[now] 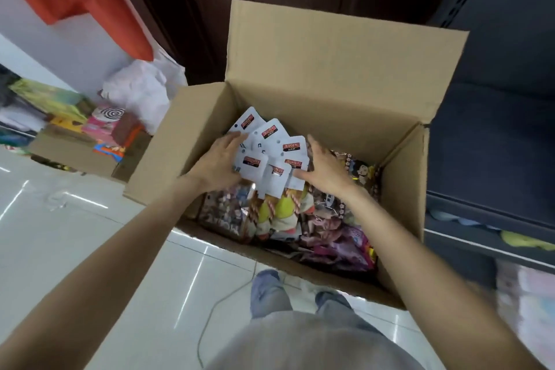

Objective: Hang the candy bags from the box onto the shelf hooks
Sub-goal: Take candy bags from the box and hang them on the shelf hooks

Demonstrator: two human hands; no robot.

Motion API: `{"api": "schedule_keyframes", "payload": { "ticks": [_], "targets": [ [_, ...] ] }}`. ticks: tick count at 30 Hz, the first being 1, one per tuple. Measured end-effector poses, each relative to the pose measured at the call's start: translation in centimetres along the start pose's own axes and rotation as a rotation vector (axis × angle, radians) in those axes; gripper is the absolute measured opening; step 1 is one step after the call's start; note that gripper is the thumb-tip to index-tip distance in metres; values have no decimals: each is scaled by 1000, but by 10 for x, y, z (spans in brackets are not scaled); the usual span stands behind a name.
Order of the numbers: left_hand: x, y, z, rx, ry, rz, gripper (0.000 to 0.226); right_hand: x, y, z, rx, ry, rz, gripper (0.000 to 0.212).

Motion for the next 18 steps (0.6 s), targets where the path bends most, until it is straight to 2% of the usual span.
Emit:
{"api": "schedule_keyframes", "payload": {
  "ticks": [2,5,9,11,15,18],
  "targets": [
    [-12,16,-2,-66,57,-186,102,1,8,3,-123,73,6,94],
    [-19,30,-4,-201,124,-365,104,5,14,2,-264,108,130,71],
    [-27,22,1,-250,229,-322,97,12,15,5,-377,214,258,60],
    [-29,20,3,-262,274,-316,89,13,17,4,-364,235,271,60],
    [-38,12,9,-149,291,-259,59,10,23,-2,-323,261,274,67],
    [-44,12,12,-118,295,-287,54,11,20,-5,-266,259,310,64]
  ]
}}
Point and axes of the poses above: each hand's wrist, its own x-axis away from the middle knuckle, its own y-axis out of the palm, z = x × y, the point moved 10 cm from there along -x, towards the middle knuckle, and after that the axes turned 2 degrees about y, right-handed, at the moved point
